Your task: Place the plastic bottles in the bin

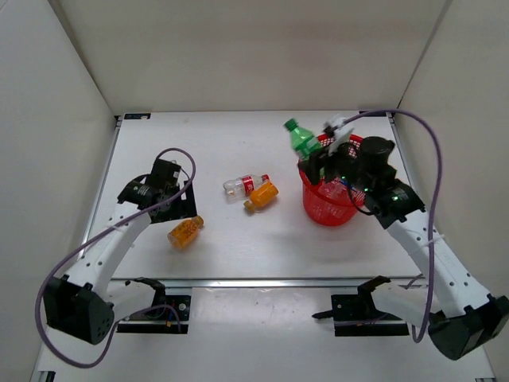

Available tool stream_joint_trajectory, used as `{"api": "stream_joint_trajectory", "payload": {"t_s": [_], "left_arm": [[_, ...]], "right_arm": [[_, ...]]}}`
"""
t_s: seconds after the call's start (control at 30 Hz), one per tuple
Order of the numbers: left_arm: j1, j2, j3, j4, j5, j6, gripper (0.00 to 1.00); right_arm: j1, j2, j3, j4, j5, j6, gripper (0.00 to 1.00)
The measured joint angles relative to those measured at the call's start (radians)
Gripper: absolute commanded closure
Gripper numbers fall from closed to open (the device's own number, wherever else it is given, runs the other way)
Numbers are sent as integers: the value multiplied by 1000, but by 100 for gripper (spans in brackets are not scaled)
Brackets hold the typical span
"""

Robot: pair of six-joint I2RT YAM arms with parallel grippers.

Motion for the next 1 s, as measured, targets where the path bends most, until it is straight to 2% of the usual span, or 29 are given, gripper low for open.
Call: {"api": "stream_joint_trajectory", "payload": {"t_s": [0.07, 0.17, 0.2, 0.23, 0.3, 0.37, 0.57, 0.77, 0.93, 1.0], "left_arm": [[10, 46, 0, 6, -2, -9, 1], [23, 109, -6, 27, 4, -19, 1], [25, 130, -9, 35, 7, -21, 1], [29, 152, -9, 40, 9, -25, 1], [38, 193, -9, 61, 15, -27, 1], [42, 230, -9, 75, 22, -26, 2], [50, 289, -12, 97, 28, -18, 1], [40, 350, -50, 126, 38, -18, 1], [17, 377, -116, 140, 64, -19, 1], [1, 386, -132, 152, 71, -21, 3]], "right_arm": [[-133, -15, 2, -28, -20, 35, 75], [-319, 15, 9, -79, -47, 79, 67], [-356, 40, 10, -93, -47, 88, 54], [-385, 71, 10, -116, -45, 95, 46], [-409, 124, 11, -166, -44, 111, 12], [-429, 160, 12, -217, -51, 129, 1], [-514, 156, 105, -298, -109, 171, 1], [-601, 51, 162, -312, -85, 210, 0], [-813, -77, 159, -346, -45, 252, 1], [-845, -121, 153, -358, -9, 264, 1]]}}
